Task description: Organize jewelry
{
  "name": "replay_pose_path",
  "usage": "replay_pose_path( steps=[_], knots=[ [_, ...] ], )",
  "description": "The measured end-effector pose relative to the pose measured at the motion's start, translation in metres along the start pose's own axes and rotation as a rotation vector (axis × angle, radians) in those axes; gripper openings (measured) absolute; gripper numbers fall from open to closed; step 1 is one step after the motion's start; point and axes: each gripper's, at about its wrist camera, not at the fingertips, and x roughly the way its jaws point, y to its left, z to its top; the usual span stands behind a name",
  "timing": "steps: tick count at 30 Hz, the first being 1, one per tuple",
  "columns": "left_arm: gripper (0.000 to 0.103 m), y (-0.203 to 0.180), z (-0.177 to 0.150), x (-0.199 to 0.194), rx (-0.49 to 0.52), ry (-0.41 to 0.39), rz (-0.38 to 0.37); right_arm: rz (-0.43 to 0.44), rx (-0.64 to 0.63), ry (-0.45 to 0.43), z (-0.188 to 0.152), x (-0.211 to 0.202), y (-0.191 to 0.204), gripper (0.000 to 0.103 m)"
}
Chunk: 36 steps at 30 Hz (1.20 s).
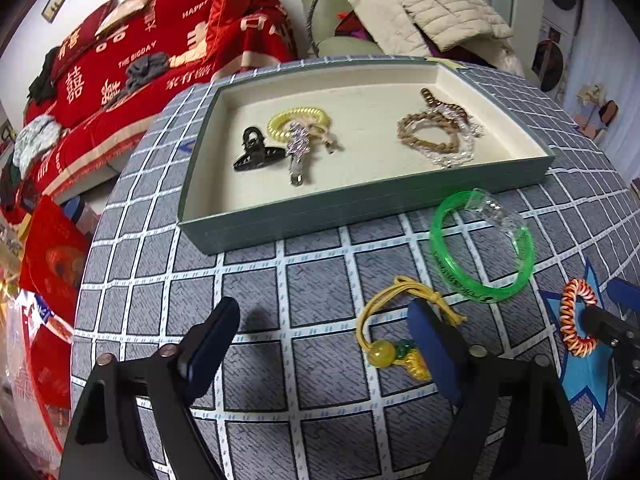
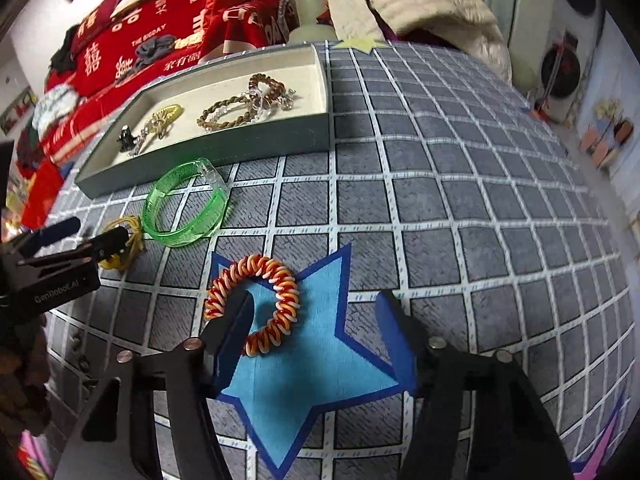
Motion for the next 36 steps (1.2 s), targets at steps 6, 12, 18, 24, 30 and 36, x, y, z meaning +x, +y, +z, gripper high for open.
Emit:
replay_pose_path(
  steps=[6,12,18,24,30,36],
  knots=[
    [0.088,-0.006,-0.002,-0.004,0.031,-0.009,-0.029,-0.024,-0.062,-0.009,-0.003,-0.001,0.007,0.062],
    [0.069,-0.014,-0.003,-0.008,0.053,-0.006,-0.065,-0.01,-0.082,-0.007,-0.003,-0.002,0.01,0.054],
    [0.041,-0.021,-0.005,-0.011,0.08,-0.007,-0.105,0.002,-0.098,-0.003,-0.002,-0.002,0.015,0.043],
    [0.034,-0.022,-0.008,-0.013,0.079,-0.003,-0.123,0.014,-0.114,-0.003,-0.002,-0.002,0.023,0.025],
    [0.023,-0.018,-0.011,-0.015,0.062,0.004,-0.138,0.016,-0.095,-0.012,-0.004,-0.004,0.024,0.014],
    [0.023,-0.012,-0.013,-0.017,0.046,0.001,-0.15,0.047,-0.039,-0.014,-0.003,-0.009,0.009,0.014]
  ],
)
